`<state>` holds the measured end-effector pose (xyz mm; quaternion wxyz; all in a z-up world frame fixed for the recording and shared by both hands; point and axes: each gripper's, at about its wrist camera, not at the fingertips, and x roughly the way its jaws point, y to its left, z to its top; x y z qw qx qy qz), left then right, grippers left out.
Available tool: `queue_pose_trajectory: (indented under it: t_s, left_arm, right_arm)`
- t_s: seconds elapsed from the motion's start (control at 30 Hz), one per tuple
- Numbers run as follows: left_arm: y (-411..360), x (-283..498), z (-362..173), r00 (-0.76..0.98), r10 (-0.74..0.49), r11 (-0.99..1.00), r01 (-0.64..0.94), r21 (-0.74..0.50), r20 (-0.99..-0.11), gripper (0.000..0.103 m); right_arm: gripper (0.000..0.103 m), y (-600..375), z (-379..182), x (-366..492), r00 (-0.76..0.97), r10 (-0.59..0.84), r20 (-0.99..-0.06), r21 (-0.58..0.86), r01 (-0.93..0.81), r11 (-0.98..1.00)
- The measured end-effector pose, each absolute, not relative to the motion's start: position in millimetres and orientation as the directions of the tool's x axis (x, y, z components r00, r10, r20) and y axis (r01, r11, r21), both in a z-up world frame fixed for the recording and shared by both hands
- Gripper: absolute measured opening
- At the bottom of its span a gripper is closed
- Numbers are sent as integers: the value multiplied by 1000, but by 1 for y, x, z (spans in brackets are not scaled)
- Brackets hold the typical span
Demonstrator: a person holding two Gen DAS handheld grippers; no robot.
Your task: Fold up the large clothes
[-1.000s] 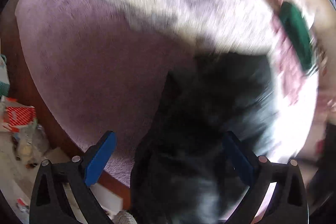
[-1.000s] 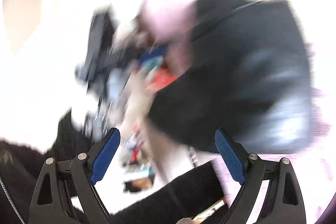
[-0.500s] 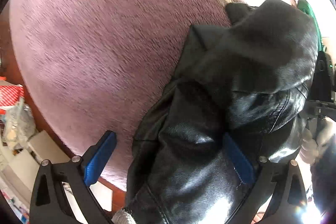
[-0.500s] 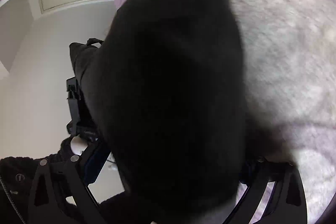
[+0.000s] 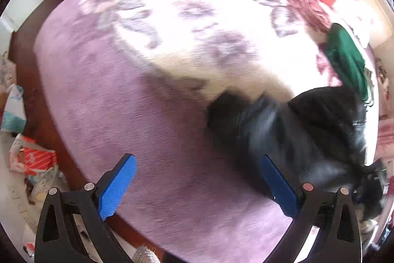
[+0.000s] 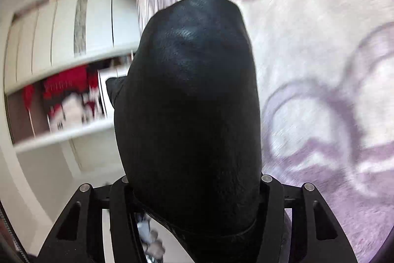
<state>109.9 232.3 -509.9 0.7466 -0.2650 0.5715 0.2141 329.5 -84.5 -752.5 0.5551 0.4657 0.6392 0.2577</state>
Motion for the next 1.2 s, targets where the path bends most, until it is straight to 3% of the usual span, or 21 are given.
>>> queue_pose_trajectory:
  t_s: [0.1, 0.2, 0.3, 0.4, 0.47, 0.5, 0.53, 0.63, 0.67, 0.77, 0.8, 0.87, 0.97, 1.1, 1.13, 1.2]
  left_arm:
    - [199, 134, -531, 264, -60, 781, -589, -210, -963, 103]
    - [163, 165, -546, 275, -143, 784, -555, -278, -951, 103]
    - [133, 192, -562, 256, -157, 808, -522, -273, -954, 103]
    - [120, 208, -588, 159, -54, 852, -507, -128, -986, 103]
    - [123, 202, -609, 109, -78, 846, -519, -124, -991, 103]
    - [127, 197, -615, 108, -103, 831, -537, -145, -989, 103]
    - [132, 191, -619, 114, -125, 810, -563, -167, -986, 103]
    - [138, 182, -618, 112, -135, 794, -582, -175, -985, 103]
    - [139, 182, -617, 112, -137, 796, -579, -177, -984, 103]
    - [142, 178, -614, 113, -141, 791, -584, -180, -984, 103]
    - [146, 175, -611, 111, -139, 787, -591, -178, -984, 103]
    - [157, 166, -600, 129, -133, 765, -617, -185, -983, 103]
    - [177, 141, -578, 200, -130, 701, -674, -233, -971, 103]
    - [199, 118, -591, 317, -273, 511, -752, -416, -908, 103]
    - [202, 118, -601, 332, -298, 470, -766, -440, -895, 103]
    - [206, 121, -615, 363, -308, 416, -780, -468, -879, 102]
  right_arm:
    - [81, -106, -776, 312, -27, 831, -556, 750, 414, 515]
    - [89, -145, -790, 325, -102, 827, -554, 709, 462, 532]
    - [89, -156, -770, 310, -106, 775, -623, 673, 433, 600]
    - [89, -190, -727, 333, -30, 661, -750, 609, 360, 707]
    - [87, -197, -702, 346, 27, 684, -729, 656, 311, 688]
    - [84, -192, -687, 354, 44, 701, -712, 683, 276, 676]
    - [73, -191, -680, 366, 48, 728, -684, 716, 236, 657]
    - [60, -137, -662, 417, -41, 800, -598, 797, 69, 600]
    - [52, -117, -658, 414, -74, 800, -595, 800, 40, 599]
    - [45, -82, -697, 436, -125, 712, -691, 716, 23, 698]
    - [36, -74, -721, 444, -153, 659, -737, 662, 36, 749]
    - [0, -71, -759, 454, -206, 602, -772, 599, 85, 797]
    - [0, -69, -747, 459, -254, 616, -746, 623, 60, 779]
    - [8, -91, -706, 448, -217, 649, -729, 661, 22, 750]
    - [15, -96, -696, 446, -193, 647, -737, 659, 5, 752]
    - [40, -100, -678, 446, -162, 629, -760, 641, -26, 767]
